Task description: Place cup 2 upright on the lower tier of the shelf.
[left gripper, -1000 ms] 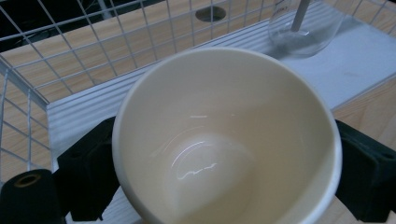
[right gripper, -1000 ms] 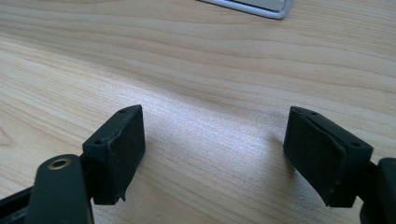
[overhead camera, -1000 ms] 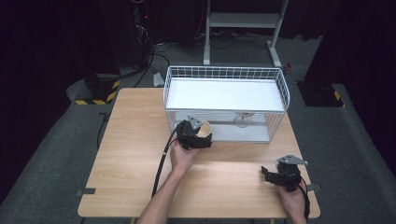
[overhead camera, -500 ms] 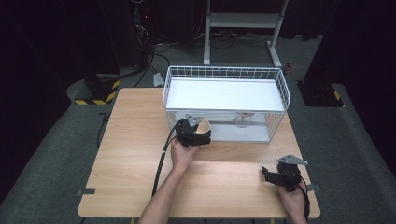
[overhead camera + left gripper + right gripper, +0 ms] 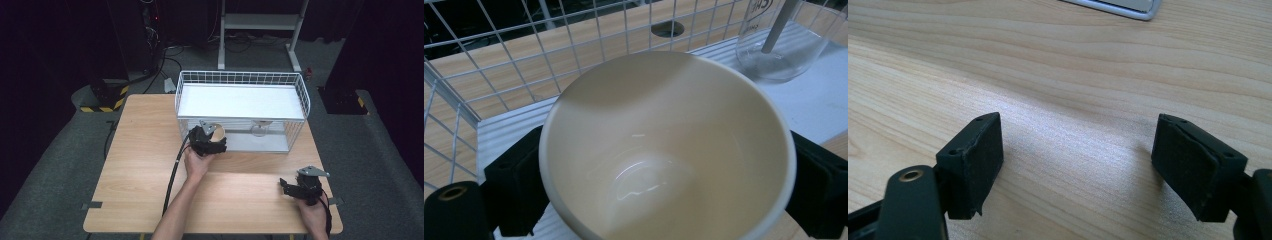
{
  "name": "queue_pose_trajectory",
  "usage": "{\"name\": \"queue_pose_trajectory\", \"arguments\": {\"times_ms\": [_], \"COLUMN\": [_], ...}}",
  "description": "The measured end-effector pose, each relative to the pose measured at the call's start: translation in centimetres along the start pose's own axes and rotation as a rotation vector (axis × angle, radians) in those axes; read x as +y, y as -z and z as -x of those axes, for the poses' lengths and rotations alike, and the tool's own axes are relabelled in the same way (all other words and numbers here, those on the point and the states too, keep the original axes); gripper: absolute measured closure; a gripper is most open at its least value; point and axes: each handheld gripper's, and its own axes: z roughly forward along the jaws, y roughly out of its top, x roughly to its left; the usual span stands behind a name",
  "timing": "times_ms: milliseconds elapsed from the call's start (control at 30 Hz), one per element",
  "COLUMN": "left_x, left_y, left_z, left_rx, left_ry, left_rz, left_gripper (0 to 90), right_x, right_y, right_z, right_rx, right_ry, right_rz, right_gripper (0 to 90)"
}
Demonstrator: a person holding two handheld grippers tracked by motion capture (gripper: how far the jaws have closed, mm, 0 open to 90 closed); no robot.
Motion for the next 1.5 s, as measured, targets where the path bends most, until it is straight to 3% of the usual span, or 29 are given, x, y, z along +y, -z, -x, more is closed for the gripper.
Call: {"name": "queue_pose_trajectory", "arguments": {"times_ms": [100,267,433,533,633,700,800,1033,1233,1500], "left_x": [-0.1,-0.1,-0.2,-0.2,-0.2,-0.2,-0.2,-0.8,-1.2,-2.0], "left_y": [-0.3,-0.5,-0.5,-0.4,-0.4,-0.3,-0.2,0.2,0.3,0.3], "left_z": [0.1,0.0,0.0,-0.1,-0.3,-0.4,-0.5,-0.7,-0.4,-0.5], "left_rx": [0.017,0.024,0.016,0.009,0.013,-0.002,0.010,-0.017,-0.015,-0.025], "left_ry": [0.003,0.001,0.001,0.022,0.012,0.037,0.018,0.027,0.010,0.018], "left_rz": [0.022,0.017,0.018,0.019,0.014,0.011,0.003,-0.015,-0.024,-0.043], "left_gripper": [9.1,9.1,8.6,6.5,3.2,1.5,1.0,4.7,9.4,11.0], "right_x": [0.0,0.0,0.0,0.0,0.0,0.0,0.0,0.0,0.0,0.0], "right_y": [0.0,0.0,0.0,0.0,0.0,0.0,0.0,0.0,0.0,0.0], "right_z": [0.0,0.0,0.0,0.0,0.0,0.0,0.0,0.0,0.0,0.0], "right_rx": [0.000,0.000,0.000,0.000,-0.001,-0.001,-0.001,-0.001,-0.001,-0.001], "right_ry": [0.000,0.000,0.001,0.001,0.001,0.001,0.001,0.001,0.001,0.001], "right_rz": [0.000,0.001,0.001,0.001,0.001,0.001,0.001,0.001,0.001,0.001], "right_gripper": [20.6,20.6,20.5,20.6,20.6,20.6,20.6,20.5,20.6,20.6]}}
